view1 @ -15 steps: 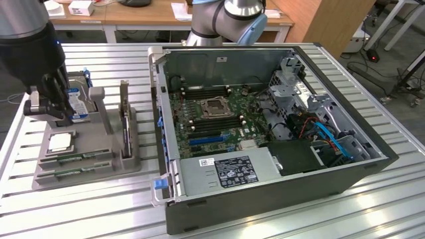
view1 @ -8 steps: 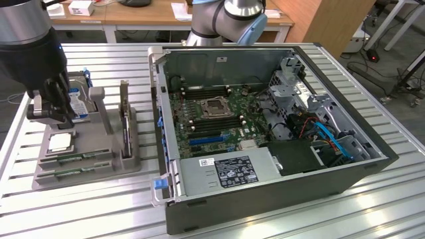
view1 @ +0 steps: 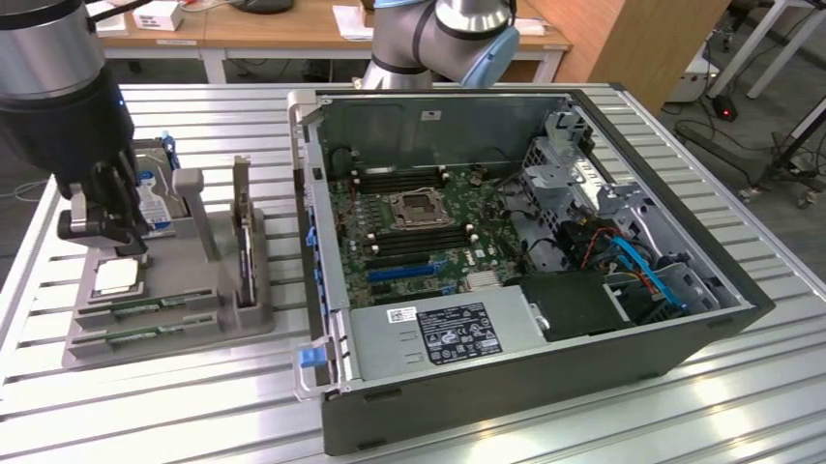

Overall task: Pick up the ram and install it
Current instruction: 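Pick up the ram and move it above insertion slot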

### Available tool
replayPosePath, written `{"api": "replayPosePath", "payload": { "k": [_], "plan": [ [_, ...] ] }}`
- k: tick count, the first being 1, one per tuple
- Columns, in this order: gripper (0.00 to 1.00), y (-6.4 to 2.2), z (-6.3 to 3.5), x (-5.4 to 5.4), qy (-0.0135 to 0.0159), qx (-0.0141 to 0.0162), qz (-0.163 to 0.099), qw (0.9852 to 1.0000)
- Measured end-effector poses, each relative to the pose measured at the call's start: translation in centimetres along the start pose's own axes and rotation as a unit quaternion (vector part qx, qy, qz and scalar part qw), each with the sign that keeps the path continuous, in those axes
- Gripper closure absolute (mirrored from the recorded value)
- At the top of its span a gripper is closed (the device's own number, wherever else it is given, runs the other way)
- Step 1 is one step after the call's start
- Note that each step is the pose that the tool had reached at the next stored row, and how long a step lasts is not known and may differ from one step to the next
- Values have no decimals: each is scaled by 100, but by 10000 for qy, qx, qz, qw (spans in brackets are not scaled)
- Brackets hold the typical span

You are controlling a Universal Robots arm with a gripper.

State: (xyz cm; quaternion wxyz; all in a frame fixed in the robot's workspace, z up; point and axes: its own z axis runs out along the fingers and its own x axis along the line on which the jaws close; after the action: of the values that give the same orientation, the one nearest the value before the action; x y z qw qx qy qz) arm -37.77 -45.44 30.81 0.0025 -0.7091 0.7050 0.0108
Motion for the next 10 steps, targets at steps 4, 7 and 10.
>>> {"api": "replayPosePath", "payload": {
  "k": [4, 7, 10],
  "plan": [
    [71, -1, 43, 1, 0, -1, -12, 10000],
    [71, -1, 75, 2, 1, -1, -19, 10000],
    [71, -1, 100, 2, 1, -1, -25, 10000]
  ]
}}
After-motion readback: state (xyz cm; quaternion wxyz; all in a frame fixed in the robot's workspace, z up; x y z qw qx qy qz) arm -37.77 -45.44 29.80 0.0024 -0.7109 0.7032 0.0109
